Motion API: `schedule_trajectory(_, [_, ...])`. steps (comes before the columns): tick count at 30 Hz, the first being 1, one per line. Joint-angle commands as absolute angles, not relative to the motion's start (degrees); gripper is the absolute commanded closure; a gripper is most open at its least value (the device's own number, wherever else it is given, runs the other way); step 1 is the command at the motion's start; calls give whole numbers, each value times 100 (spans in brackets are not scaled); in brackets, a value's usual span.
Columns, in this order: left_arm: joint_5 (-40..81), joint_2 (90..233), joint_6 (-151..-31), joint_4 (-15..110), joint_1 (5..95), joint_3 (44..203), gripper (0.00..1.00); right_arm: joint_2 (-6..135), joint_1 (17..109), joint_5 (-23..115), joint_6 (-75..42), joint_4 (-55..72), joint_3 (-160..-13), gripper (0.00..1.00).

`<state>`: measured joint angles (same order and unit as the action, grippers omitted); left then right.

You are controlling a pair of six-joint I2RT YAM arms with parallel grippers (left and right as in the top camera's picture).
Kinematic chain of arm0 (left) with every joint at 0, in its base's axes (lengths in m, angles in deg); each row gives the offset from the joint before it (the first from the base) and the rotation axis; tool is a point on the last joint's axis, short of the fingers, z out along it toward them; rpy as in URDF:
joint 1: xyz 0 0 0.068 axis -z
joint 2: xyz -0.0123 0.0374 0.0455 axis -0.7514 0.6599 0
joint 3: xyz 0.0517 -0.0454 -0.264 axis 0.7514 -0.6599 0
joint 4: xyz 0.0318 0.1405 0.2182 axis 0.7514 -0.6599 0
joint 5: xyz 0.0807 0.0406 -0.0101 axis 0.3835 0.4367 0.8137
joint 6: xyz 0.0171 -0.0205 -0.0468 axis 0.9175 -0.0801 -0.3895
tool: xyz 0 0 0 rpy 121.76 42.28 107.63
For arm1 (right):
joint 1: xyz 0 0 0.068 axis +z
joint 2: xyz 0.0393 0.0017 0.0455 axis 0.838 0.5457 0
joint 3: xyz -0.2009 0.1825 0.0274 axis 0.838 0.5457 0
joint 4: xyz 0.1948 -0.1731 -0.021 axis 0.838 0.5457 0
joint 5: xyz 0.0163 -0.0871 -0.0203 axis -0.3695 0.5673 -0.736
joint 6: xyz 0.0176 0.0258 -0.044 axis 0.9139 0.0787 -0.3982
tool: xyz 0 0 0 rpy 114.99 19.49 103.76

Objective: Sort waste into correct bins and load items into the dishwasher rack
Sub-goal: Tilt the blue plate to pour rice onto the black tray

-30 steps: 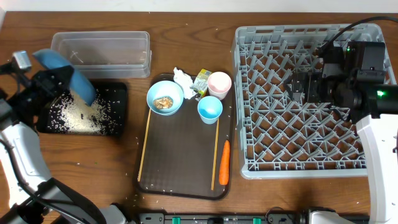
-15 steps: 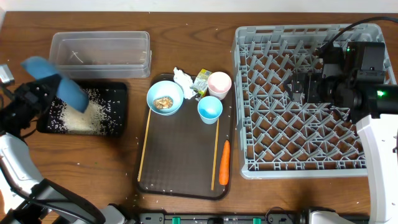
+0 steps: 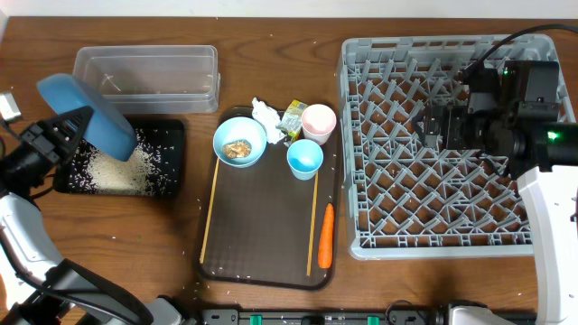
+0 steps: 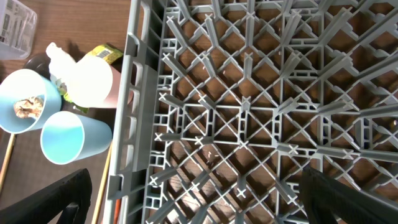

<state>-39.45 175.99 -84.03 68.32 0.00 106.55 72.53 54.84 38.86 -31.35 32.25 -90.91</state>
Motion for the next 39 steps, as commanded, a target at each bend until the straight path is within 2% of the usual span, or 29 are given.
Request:
schedule_trajectory(1, [-4209,17572,-8365,6747,-26,10660,94,7280,5431,3917,-3080,3236,-9195,1])
schedule_trajectory(5, [-3781,17575,-8621,6513,-30,10658,94,7280,5431,3917,-3080,3240,-9195,1])
schedule_trajectory(8, [-4216,17607,-9172,6481,-100,10658,94,7280,5431,3917,-3080,3249,-9195,1])
schedule_trajectory(11, [-3831,17607,-9213,6450,-201,10658,94,7282,5431,3917,-3083,3249,-9195,1])
schedule_trajectory(17, [-4063,17614,-9587,6507,-380,10658,94,7282,5431,3917,-3080,3251,-9195,1])
schedule_trajectory(22, [-2789,17614,-8507,6575,-420,10651,94,7282,5431,3915,-3080,3256,-9195,1])
schedule_trajectory(23, [-2883,17614,-8407,6564,-406,10651,94,7280,5431,3915,-3080,3256,-9195,1])
schedule_trajectory(25, [-4177,17614,-8083,6797,-371,10651,94,7282,5431,3915,-3078,3258,-9195,1])
schedule_trajectory(27, [-4223,17520,-8086,6804,-295,10658,94,7280,5431,3915,-3078,3249,-9195,1])
schedule_trajectory(29, [-4198,17415,-7391,6804,-190,10658,94,7282,5431,3915,-3080,3251,-9195,1])
schedule_trajectory(33, [-2177,17415,-8440,6404,-155,10658,94,7280,5431,3915,-3080,3258,-9195,1])
schedule_trajectory(34, [-2118,17415,-8405,6384,-155,10658,94,7280,5431,3917,-3080,3260,-9195,1])
schedule_trajectory(37, [-2745,17417,-8009,6443,-155,10658,94,7280,5431,3917,-3080,3256,-9195,1])
schedule_trajectory(39, [-3735,17419,-7533,6642,-155,10658,94,7280,5431,3917,-3080,3249,-9195,1])
